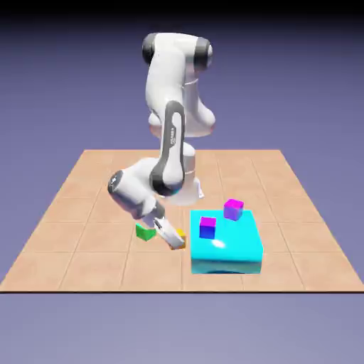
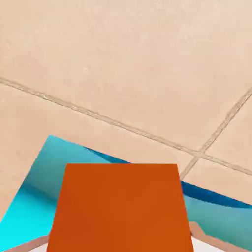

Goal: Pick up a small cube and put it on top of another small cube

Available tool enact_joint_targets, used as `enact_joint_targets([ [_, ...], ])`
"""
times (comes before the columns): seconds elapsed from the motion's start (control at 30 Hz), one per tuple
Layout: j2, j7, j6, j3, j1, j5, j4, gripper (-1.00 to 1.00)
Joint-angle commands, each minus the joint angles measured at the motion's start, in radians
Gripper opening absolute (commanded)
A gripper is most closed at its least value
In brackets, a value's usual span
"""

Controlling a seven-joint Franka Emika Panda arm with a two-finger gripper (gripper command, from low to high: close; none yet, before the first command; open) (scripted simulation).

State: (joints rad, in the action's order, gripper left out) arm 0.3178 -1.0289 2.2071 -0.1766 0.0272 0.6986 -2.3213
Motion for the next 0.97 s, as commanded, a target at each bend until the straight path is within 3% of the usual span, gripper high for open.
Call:
enact_joint_targets([
  [0.0,0.01,0.011,0.014,0.03,0.021,-0.047,0.029,-1.0],
  [0.23,-0.13,-0.061,-0.084,0.283,0.082,-0.266,0.073,-1.0],
  [0.57,-0.48,-0.325,-0.413,0.365,-0.062,-0.136,-0.179,-1.0],
  [0.67,-0.468,-0.334,-0.393,0.351,-0.023,-0.123,-0.195,-1.0],
  [0.83,-0.392,-0.287,-0.217,0.397,-0.066,-0.044,-0.291,-1.0],
  [0.87,-0.392,-0.287,-0.217,0.397,-0.066,-0.044,-0.291,1.0],
  [0.93,-0.411,-0.299,-0.261,0.386,-0.055,-0.064,-0.267,1.0],
])
